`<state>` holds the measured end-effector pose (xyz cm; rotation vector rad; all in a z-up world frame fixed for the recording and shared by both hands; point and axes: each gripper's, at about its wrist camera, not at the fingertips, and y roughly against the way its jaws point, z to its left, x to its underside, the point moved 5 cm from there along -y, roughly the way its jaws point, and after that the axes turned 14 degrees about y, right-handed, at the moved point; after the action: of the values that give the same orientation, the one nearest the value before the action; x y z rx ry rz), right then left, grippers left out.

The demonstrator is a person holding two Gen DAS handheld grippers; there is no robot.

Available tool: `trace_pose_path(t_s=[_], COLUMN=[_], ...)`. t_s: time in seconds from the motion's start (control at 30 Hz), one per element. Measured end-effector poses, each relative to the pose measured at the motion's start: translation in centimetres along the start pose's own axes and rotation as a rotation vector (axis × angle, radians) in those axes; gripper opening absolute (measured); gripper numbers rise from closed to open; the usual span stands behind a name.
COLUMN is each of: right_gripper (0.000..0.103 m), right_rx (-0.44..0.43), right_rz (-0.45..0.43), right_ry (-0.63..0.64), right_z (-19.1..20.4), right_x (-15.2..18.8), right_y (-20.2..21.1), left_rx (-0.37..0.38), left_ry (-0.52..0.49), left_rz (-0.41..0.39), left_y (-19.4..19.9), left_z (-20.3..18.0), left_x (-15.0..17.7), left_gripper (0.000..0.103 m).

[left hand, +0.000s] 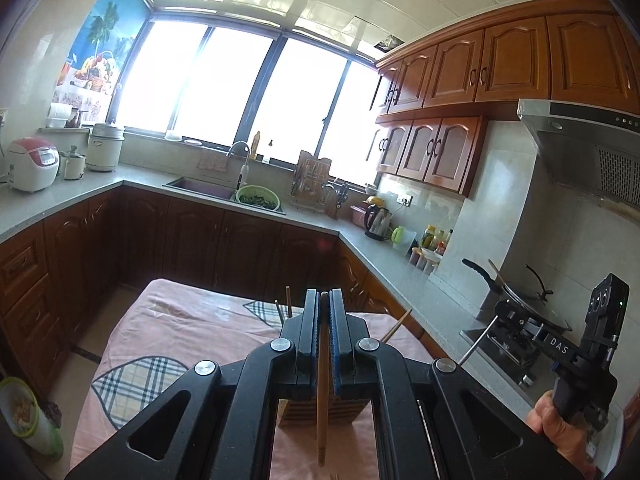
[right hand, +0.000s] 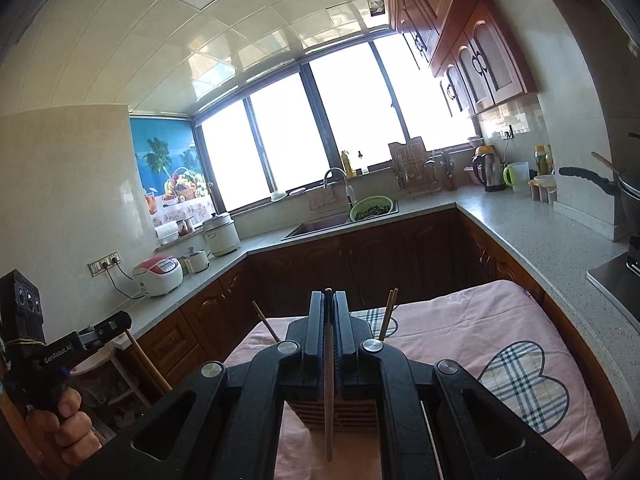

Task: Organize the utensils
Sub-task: 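Lift both held chopsticks and carry them over the wooden holder, then lower the left tool's chopstick into the holder and open while the right tool releases its chopstick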

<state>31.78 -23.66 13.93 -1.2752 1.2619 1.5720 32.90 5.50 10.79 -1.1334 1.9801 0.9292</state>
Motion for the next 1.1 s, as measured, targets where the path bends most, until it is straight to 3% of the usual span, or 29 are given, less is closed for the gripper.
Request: trace_pose_path(t_s=[0.27,0.43,0.8,1.1], right_gripper=[0.004,0.004,0.004,0.004], right_rx=[0.044,0.076,0.105,0.087], right_rz=[-0.06,-0.066,-0.01,0.047], right_ry=[-0.007,0.006,-0.036,-0.081], right_z=[-1.7,-2.7,-4.7,-5.0], right_x=[-2.3,-2.3,2.3,5.6], right_y=[-3.3,-5.9,-10.9,-12.8], left_rx=[0.008,-0.016,-0.101,-0.114], left_ry=[0.015,0.035,0.122,0.109], left_rz=[-0.109,-0.133,-0.078,-0.027], left_y=[-4.6,-9.0,-18.5,-21.3], left_z=[0.7,1.5,4.5,4.8], left_x=[-1.5,-0.3,4.6,5.7], left_gripper=[0.003,0.003,0.003,0.003])
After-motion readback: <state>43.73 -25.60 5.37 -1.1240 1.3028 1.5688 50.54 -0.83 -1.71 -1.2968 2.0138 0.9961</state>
